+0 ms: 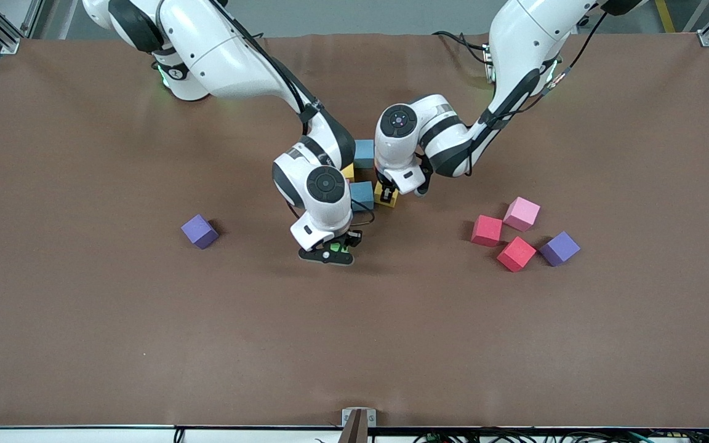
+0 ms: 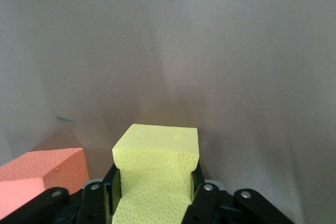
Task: Arrange 11 blocks into digit 3
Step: 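Hold the green and yellow blocks at the column with both grippers, then open the left gripper to release the yellow block and raise it, then move the left gripper to the pink blocks and grasp one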
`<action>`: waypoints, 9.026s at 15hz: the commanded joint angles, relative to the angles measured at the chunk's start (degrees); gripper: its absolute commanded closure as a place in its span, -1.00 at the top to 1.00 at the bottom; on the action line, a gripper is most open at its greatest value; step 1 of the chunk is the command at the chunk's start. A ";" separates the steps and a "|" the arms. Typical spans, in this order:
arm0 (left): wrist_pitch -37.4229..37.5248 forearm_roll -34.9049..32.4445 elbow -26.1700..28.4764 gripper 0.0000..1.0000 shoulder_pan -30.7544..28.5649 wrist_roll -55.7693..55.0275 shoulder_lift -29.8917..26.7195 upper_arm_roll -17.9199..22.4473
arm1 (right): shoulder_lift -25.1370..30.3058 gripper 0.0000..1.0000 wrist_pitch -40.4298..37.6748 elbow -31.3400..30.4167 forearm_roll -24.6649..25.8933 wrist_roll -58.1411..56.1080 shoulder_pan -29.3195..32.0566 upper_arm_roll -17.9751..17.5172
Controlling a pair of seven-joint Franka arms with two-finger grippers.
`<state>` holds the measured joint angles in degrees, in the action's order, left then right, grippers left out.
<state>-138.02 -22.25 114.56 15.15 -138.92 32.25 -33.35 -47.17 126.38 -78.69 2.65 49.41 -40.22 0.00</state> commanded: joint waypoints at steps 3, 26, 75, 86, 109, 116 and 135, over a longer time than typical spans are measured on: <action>0.03 0.28 2.51 -0.47 -1.70 -8.89 0.35 0.39 | -1.17 -0.99 -0.44 1.61 -0.10 3.23 -1.96 0.09; -0.05 0.19 -2.59 -0.45 0.67 -14.80 3.25 0.48 | -1.35 -0.99 -0.35 6.98 -4.14 8.77 -4.51 0.00; -0.93 0.02 -5.93 0.85 1.55 -13.92 3.96 0.39 | -1.26 -0.99 -1.05 6.45 -5.56 1.95 -3.99 0.71; 3.89 0.19 -3.91 1.00 -2.40 -0.94 -4.03 0.30 | -0.82 -0.99 -8.08 2.93 -1.07 -5.98 -2.23 0.71; -1.28 -5.26 9.62 1.00 -30.97 30.12 -9.40 -3.13 | -0.12 -0.99 -7.03 3.72 -1.07 -9.07 -0.21 0.62; -4.97 -5.26 10.42 1.00 -32.20 29.07 -7.74 -3.04 | -0.03 -1.00 -4.04 1.09 -3.44 -12.32 0.67 0.09; -6.73 -12.90 9.10 -0.44 -31.77 19.48 -4.30 -3.22 | 1.64 -1.00 -0.79 -5.77 -6.17 -11.00 -1.26 0.00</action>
<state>-144.65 -33.74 124.25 -16.38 -118.30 28.42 -35.87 -45.86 124.83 -80.87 -1.94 37.56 -40.68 0.80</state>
